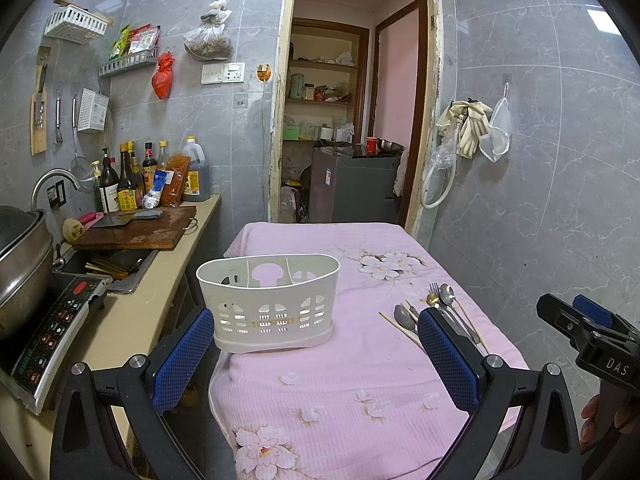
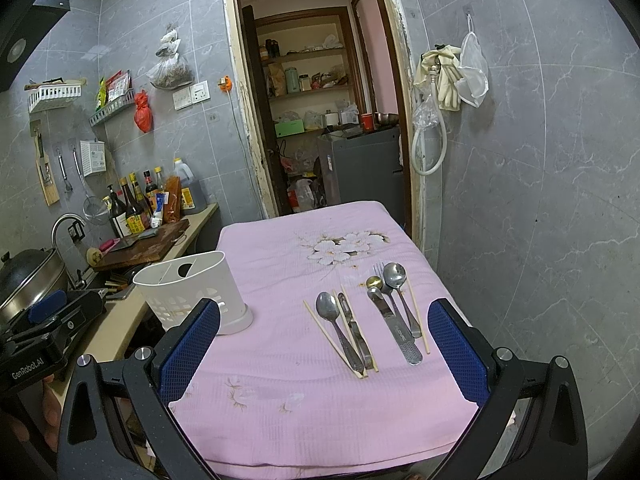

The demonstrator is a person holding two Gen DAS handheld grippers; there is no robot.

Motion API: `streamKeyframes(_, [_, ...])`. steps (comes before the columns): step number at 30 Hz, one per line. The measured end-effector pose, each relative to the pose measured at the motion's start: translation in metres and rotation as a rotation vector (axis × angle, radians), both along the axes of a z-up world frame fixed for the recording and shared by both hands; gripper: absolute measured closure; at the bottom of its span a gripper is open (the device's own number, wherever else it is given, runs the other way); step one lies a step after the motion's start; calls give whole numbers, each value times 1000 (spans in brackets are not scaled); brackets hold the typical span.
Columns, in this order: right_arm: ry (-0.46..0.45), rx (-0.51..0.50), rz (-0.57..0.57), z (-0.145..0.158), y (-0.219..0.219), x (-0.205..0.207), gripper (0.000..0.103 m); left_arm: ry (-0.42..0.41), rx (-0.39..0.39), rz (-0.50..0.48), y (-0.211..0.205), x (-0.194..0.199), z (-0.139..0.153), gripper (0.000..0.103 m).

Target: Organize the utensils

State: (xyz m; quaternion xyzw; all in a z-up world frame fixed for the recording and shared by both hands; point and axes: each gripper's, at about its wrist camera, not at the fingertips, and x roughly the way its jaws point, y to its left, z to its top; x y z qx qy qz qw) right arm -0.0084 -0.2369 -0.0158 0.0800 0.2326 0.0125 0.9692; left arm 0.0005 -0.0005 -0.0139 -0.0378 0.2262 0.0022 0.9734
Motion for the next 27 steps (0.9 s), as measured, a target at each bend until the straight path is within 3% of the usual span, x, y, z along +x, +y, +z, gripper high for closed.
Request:
streamKeyframes(10, [2,1,-2,4,-2,2,1,0,0,1,-4,0,1,1])
streamKeyframes(14, [-1,0,-3,-9,1,2,1,1,-2,-3,-6,1,-1,1])
streamKeyframes(27, [-20,-35,-17,2,-10,18,1,27,-34,-21,-14,38,-1,1])
